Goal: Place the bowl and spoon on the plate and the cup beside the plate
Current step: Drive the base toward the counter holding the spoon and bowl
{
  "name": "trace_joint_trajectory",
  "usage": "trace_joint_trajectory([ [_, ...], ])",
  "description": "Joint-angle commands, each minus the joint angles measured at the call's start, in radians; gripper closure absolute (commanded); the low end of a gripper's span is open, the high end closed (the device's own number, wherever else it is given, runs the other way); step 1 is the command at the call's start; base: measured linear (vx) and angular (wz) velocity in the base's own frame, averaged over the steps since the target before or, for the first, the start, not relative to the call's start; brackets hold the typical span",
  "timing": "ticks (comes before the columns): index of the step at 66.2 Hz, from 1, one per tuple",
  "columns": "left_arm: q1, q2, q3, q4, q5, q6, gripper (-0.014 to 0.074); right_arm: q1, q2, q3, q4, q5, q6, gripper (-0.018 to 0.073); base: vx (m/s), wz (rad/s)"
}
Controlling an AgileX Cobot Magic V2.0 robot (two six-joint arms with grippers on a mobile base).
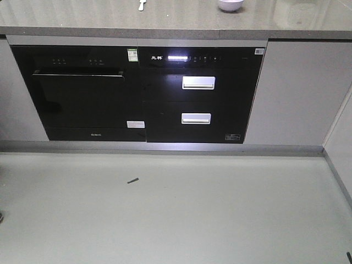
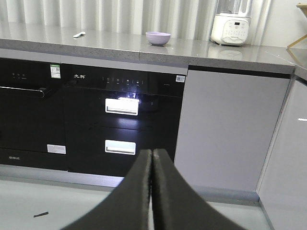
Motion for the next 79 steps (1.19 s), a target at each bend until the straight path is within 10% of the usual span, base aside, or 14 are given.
trace_joint_trajectory([
  [1,-0.004,-0.014,-0.017,-0.007,-0.069,-0.006,0.0603,-0.005,-0.004,0.007,-0.005,-0.074,-0.004,0.057,0.27,0.01],
  [79,-0.004,-0.014,-0.017,-0.007,-0.069,-0.006,0.0603,-0.005,-0.004,0.007,-0.005,-0.074,-0.004,0.057,0.23,-0.04],
])
